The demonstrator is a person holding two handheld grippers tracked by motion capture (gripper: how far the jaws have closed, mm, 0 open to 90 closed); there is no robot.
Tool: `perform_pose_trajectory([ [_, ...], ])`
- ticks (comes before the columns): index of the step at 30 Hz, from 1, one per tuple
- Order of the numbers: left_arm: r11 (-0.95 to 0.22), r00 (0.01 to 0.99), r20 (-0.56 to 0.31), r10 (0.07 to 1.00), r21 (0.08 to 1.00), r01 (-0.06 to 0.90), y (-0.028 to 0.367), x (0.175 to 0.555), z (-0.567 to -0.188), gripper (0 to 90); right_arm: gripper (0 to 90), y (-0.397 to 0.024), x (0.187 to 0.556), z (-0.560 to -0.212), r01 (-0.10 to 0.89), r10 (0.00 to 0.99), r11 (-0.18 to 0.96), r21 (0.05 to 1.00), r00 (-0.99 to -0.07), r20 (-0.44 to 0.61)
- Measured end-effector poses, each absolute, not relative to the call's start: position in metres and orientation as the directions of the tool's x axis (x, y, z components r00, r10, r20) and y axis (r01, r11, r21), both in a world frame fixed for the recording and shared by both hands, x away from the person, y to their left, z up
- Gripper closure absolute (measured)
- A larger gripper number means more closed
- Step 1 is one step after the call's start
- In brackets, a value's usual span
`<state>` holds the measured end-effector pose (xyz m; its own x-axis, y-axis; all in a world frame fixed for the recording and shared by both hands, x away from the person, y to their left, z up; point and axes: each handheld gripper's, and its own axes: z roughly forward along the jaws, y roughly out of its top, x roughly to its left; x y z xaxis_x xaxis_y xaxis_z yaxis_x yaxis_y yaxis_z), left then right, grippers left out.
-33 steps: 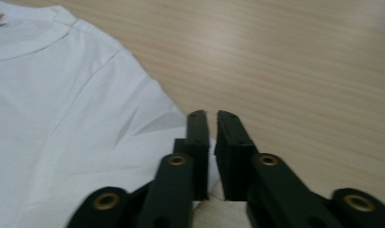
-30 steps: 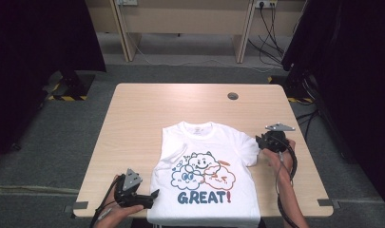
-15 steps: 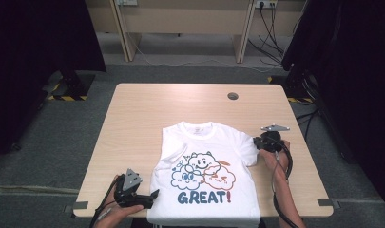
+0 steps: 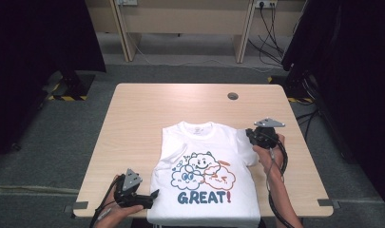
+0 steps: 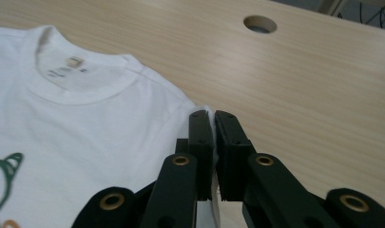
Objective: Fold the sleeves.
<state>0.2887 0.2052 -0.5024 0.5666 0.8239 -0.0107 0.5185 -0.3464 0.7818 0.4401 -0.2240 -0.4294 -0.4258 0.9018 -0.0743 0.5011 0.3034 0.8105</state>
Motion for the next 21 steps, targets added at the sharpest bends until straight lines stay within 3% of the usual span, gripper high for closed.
perform_pose_trajectory([
  [11, -0.345, 0.567, -0.012, 0.824, 0.783, 0.517, 0.205, 0.288, -0.503, 4.0, 84.1, -0.166, 0.429, -0.420, 0.419, 0.806, 0.434, 0.798, -0.576, -0.137],
  [21, -0.345, 0.569, -0.012, 0.822, 0.784, 0.515, 0.206, 0.288, -0.503, 4.1, 69.4, -0.158, 0.425, -0.416, 0.421, 0.790, 0.433, 0.797, -0.603, -0.110],
])
